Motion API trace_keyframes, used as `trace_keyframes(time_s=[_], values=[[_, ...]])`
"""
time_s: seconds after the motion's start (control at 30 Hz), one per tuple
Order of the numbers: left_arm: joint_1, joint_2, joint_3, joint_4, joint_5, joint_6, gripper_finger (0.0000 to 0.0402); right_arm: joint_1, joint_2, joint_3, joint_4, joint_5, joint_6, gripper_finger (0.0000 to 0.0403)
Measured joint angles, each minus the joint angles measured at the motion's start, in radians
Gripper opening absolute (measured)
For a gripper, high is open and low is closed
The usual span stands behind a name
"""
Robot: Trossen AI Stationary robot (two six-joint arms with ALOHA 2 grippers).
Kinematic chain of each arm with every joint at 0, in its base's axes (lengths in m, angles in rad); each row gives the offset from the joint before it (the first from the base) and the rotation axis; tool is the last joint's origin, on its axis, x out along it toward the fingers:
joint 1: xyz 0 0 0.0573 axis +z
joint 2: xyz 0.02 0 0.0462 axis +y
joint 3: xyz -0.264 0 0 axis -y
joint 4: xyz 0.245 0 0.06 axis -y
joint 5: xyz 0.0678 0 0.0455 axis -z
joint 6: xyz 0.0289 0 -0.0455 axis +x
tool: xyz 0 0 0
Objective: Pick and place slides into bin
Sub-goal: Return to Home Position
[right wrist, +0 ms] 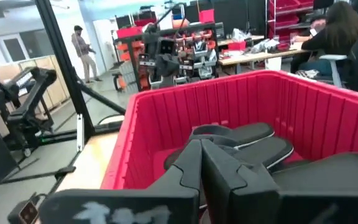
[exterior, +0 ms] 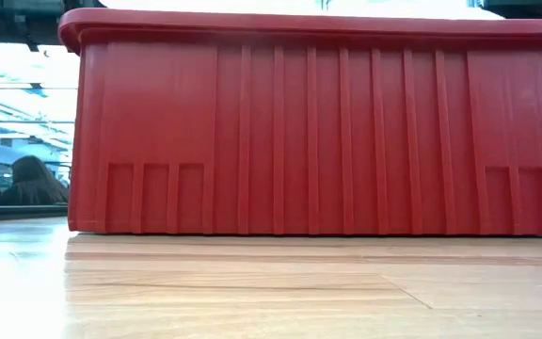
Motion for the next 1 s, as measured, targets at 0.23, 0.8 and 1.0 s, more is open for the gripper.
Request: trace_keyframes(time_s=[0.23,0.8,1.0], values=[[0.000,-0.040,-0.197,0.536,0.052,0.181,0.0000,0.000,0.000,-0.025,0.055,0.000,0.027,0.0000],[0.032,-0.316,0.210,-0.700,0.189,0.163,0.0000,0.000,-0.001,-0.025,0.076,0.104,0.066,0.0000],[0.019,-0.485,0.203,-0.882,0.198,0.048,0.0000,0.000,-0.001,-0.025,0.085,0.104,0.086,0.0000]])
